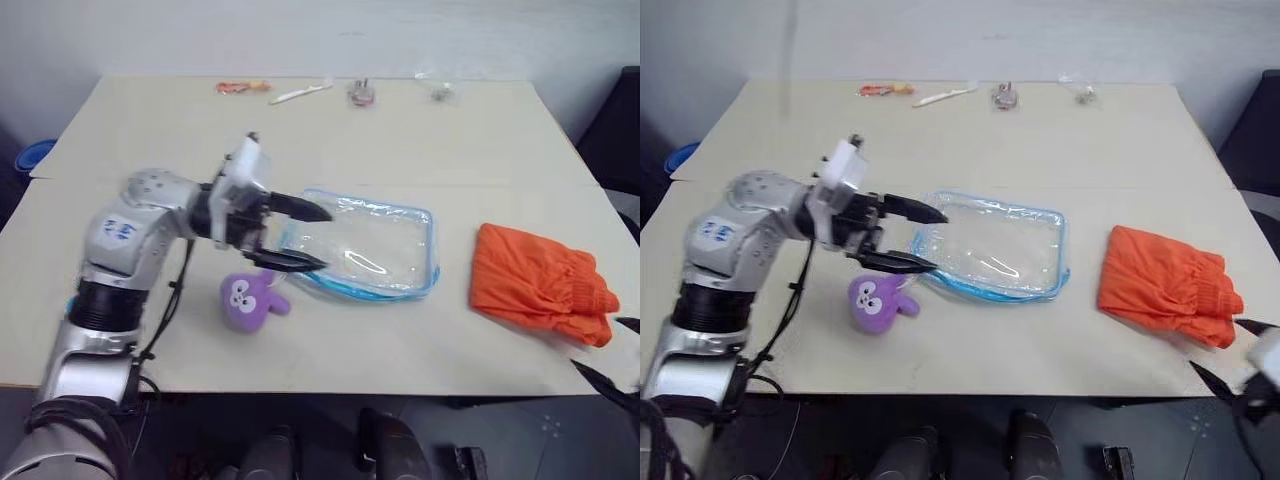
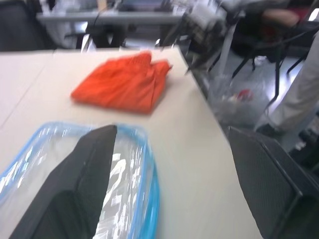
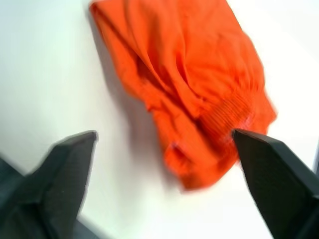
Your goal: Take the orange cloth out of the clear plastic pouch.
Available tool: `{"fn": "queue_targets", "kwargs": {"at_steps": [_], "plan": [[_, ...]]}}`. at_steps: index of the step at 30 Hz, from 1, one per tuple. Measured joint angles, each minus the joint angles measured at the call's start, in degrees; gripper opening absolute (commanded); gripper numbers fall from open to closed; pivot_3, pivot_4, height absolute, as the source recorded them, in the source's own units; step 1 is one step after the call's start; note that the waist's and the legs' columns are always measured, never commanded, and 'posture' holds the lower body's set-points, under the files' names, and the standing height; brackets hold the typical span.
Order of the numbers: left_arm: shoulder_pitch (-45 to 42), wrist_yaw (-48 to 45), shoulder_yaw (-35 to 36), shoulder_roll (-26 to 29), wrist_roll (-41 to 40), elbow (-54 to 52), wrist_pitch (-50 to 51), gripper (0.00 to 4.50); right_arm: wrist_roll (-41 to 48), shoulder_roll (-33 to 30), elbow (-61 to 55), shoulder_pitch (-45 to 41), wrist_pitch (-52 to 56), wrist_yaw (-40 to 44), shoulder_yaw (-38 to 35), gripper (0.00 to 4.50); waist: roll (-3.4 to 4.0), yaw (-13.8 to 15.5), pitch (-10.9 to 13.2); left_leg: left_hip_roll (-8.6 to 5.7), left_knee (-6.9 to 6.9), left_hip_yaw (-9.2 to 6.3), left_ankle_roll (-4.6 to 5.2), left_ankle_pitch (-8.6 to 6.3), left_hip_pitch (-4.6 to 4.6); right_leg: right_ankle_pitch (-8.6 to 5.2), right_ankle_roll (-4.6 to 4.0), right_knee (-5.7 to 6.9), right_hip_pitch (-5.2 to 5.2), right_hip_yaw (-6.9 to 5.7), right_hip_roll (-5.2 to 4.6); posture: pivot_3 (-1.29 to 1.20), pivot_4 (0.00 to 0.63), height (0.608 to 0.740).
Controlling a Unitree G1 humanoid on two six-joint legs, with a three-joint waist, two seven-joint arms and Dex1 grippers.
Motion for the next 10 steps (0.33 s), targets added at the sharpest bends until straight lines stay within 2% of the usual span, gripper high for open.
{"fn": "queue_targets", "kwargs": {"at_steps": [4, 7, 10], "plan": [[2.5, -5.3, 3.2, 8.8, 1.2, 5.5, -2.1, 3.75, 11.5, 2.3, -0.6, 4.3, 12.7, 3.5, -8.1, 4.48, -0.01, -0.1, 0.0, -0.02, -0.03, 0.07, 0.13, -0.07, 0.06, -0.01, -0.02, 0.0, 0.01, 0.08, -0.05, 0.0, 0.15, 0.74], [3.4, -8.9, 3.8, 12.6, 2.2, 8.6, -4.2, 3.75, 15.0, 2.3, 0.3, 5.0, 16.3, 5.8, -11.8, 4.48, -0.02, 0.1, 0.0, -0.07, -0.01, 0.09, 0.21, -0.11, 0.06, 0.0, -0.01, 0.0, 0.01, 0.11, -0.07, 0.0, 0.15, 0.74], [3.5, -8.9, 5.4, 13.4, 2.7, 11.3, -5.3, 3.75, 16.5, 2.3, 1.5, 5.0, 17.8, 7.3, -13.6, 4.48, -0.03, 0.5, 0.0, -0.14, 0.0, 0.09, 0.25, -0.14, 0.01, 0.0, 0.0, -0.04, 0.0, 0.09, -0.09, 0.0, 0.15, 0.74]]}}
